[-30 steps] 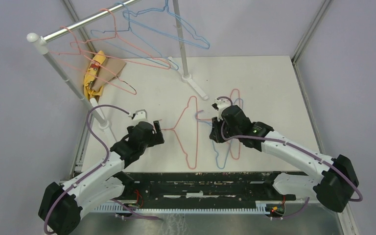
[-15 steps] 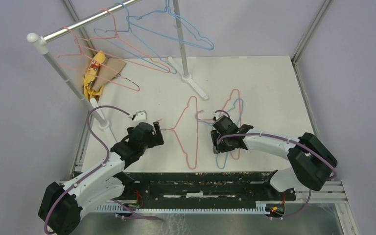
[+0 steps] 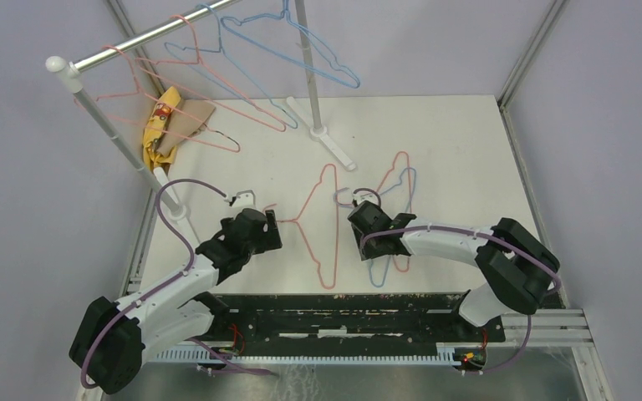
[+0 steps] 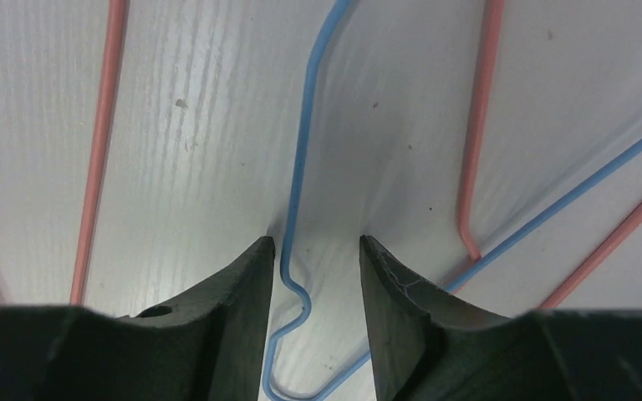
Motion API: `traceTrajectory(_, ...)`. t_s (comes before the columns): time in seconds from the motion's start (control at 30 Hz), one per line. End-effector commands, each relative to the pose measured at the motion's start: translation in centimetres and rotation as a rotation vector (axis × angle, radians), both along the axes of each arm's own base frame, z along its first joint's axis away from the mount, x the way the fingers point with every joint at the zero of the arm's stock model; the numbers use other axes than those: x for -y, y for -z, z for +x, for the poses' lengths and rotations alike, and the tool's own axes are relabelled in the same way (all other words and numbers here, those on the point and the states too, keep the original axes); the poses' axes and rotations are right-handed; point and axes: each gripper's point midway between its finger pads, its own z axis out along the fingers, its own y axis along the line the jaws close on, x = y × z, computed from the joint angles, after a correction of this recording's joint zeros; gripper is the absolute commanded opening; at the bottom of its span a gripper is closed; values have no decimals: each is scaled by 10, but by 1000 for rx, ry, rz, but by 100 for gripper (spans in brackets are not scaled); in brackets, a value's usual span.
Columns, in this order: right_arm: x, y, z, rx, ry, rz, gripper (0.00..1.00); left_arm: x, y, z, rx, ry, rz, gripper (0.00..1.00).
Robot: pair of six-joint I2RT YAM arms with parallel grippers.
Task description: Organize the hangers
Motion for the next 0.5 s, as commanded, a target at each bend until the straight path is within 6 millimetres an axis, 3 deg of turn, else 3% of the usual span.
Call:
traceTrajectory(0.0,10,17,-3,9,-50,-205,47,10,-8,9,43,-5,-50,97)
traceTrajectory(0.1,10,25,-4,-13,-46,-243,39,8,-9,8,46,-4,-47,97)
traceTrajectory(0.47,27,35,-10,-25,6,-306,42,1,-10,3,64,-19,-45,98)
